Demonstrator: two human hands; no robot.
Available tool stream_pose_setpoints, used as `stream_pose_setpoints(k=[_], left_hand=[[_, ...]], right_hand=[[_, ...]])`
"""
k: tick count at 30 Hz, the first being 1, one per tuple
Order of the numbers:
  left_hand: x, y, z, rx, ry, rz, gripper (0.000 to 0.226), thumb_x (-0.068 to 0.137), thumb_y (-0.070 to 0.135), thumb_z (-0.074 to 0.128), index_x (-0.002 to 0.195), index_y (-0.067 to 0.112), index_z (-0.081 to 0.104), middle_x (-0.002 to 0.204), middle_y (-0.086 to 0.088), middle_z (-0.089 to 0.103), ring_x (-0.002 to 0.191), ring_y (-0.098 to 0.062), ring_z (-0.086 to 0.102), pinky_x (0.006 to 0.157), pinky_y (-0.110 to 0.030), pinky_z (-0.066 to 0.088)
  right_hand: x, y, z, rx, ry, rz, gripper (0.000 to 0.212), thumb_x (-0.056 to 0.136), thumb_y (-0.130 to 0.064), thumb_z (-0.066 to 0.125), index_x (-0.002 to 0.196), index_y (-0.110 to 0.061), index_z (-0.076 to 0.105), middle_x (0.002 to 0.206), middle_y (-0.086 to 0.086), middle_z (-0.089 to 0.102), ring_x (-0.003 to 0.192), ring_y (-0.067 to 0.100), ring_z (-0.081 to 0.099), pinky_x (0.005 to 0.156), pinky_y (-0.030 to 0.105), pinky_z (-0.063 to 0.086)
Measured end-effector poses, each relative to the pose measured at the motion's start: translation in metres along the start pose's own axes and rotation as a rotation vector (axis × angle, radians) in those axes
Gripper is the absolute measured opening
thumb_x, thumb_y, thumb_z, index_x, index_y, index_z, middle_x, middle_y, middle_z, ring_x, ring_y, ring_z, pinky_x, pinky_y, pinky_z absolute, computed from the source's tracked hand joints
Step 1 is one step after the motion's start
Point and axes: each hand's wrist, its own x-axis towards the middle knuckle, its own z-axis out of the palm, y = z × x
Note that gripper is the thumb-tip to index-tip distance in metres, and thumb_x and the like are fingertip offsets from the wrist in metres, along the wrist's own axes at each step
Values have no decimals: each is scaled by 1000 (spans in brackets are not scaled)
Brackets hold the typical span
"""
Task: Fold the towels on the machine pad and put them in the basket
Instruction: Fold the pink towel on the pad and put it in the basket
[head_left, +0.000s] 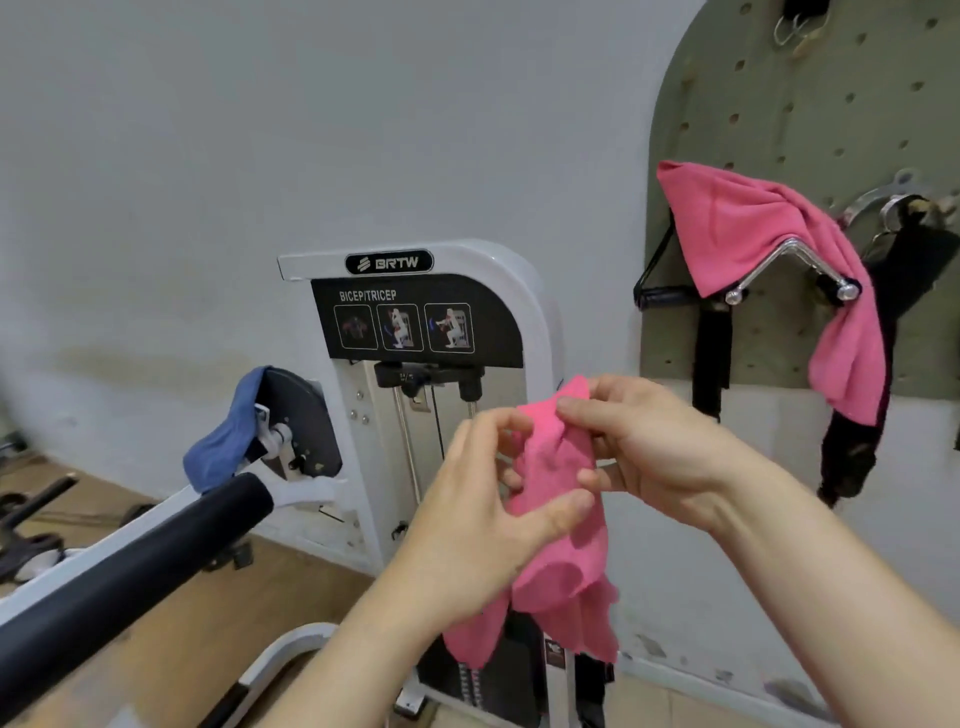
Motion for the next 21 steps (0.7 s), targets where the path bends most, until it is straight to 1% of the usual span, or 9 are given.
stream_pose_setpoints(k=[1, 3, 6, 10, 13, 15, 18, 20, 21], left_hand=[[-10, 1, 1, 175, 53, 16, 52, 65, 70, 62, 106, 43, 45, 105, 22, 46, 93, 2, 52, 80, -23, 49], [-25, 1, -4, 352, 176, 34, 52, 66, 71, 61, 102, 35, 52, 100, 19, 46, 94, 0, 50, 80, -27, 48], [-48, 4, -20, 486, 226, 59, 45, 69, 68, 60, 91, 29, 63, 92, 14, 47, 93, -5, 44, 77, -21, 42], [-87, 14, -43, 283, 250, -87, 28, 72, 55, 66, 73, 28, 63, 82, 11, 54, 82, 0, 52, 66, -13, 37], [-129, 11, -65, 260, 251, -109, 17, 70, 37, 72, 65, 22, 64, 73, 8, 56, 72, -6, 55, 62, -21, 43], [-166, 9, -84, 241, 229, -179, 11, 66, 31, 67, 63, 22, 64, 68, 6, 60, 65, -6, 56, 60, -26, 47], [-229, 10, -122, 57, 227, -354, 12, 64, 23, 61, 61, 12, 55, 55, 3, 53, 54, -10, 47, 52, -25, 38], [-276, 13, -152, -142, 236, -438, 9, 68, 12, 60, 63, 9, 53, 58, -2, 50, 56, -12, 45, 52, -25, 34], [-299, 15, -167, -219, 240, -468, 9, 68, 9, 59, 63, 12, 53, 59, -3, 50, 56, -13, 45, 51, -25, 33]], right_hand=[[-8, 3, 10, 11, -9, -3, 25, 98, -14, 50, 79, -14, 66, 63, 1, 58, 49, 5, 50, 43, 15, 46], [-22, 10, 28, 46, -33, 0, 37, 98, -14, 51, 66, -19, 68, 60, 0, 55, 52, 8, 46, 49, 15, 44], [-43, 18, 49, 91, -71, 15, 30, 97, -13, 51, 70, -14, 62, 63, 3, 56, 56, 11, 49, 56, 19, 46], [-73, 30, 90, 32, -154, -9, 26, 98, -11, 46, 79, -4, 64, 69, 8, 50, 60, 9, 47, 60, 19, 46], [-99, 44, 128, -6, -225, 19, 28, 96, -12, 48, 90, 5, 69, 78, 11, 58, 66, 11, 52, 69, 24, 46], [-117, 53, 153, -77, -269, 34, 30, 98, -16, 47, 91, 0, 72, 85, 13, 66, 75, 15, 57, 66, 22, 46], [-142, 69, 194, -181, -198, -39, 19, 95, -15, 56, 86, -10, 71, 87, 7, 76, 77, 18, 69, 54, 19, 42], [-159, 88, 227, -189, -226, -94, 7, 89, -10, 65, 92, -14, 70, 89, 3, 74, 80, 15, 67, 56, 16, 44], [-168, 100, 246, -171, -318, -91, 15, 87, -7, 68, 98, -17, 69, 93, 2, 72, 83, 13, 64, 62, 15, 46]])
